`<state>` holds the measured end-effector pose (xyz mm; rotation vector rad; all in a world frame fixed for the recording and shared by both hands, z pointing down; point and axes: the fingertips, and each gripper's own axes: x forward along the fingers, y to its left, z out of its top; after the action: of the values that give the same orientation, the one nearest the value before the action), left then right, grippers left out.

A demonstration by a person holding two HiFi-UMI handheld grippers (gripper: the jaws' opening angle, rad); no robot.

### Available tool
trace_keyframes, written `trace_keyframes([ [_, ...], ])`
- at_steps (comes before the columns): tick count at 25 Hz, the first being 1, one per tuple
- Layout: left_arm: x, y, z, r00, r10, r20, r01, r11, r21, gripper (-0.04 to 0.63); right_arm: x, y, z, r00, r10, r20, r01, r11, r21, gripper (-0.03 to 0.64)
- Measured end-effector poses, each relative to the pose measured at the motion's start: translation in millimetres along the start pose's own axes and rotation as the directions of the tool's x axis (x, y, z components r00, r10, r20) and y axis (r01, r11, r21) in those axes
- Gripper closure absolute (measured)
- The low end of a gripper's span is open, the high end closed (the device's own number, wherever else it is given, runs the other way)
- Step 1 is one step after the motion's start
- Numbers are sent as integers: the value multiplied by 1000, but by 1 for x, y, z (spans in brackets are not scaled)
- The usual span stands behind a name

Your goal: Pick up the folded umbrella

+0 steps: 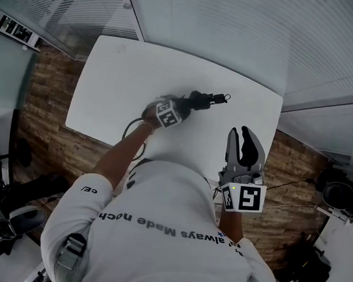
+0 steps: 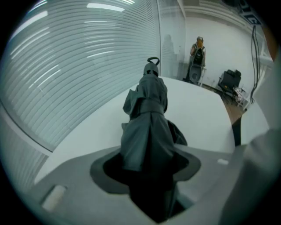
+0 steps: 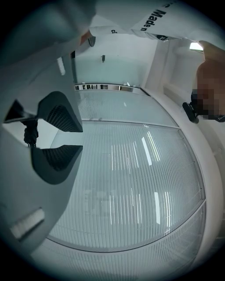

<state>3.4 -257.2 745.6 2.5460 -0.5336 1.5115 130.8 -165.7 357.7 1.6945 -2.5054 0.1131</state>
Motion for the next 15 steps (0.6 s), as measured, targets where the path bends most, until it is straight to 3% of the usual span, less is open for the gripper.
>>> trace_keyframes([
  [4, -27, 14, 23, 989, 49, 139, -31, 991, -129, 357, 1, 1, 3, 1000, 4, 4, -4, 1000, -5, 523],
  [8, -65, 23, 50, 956, 108, 274, -44, 972, -231, 357, 2, 2, 4, 1000, 9, 6, -9, 1000, -10, 523],
  [15, -132, 26, 88, 883, 185, 432, -55, 954, -294, 357, 3, 3, 8, 1000, 15, 8, -15, 1000, -15, 523],
])
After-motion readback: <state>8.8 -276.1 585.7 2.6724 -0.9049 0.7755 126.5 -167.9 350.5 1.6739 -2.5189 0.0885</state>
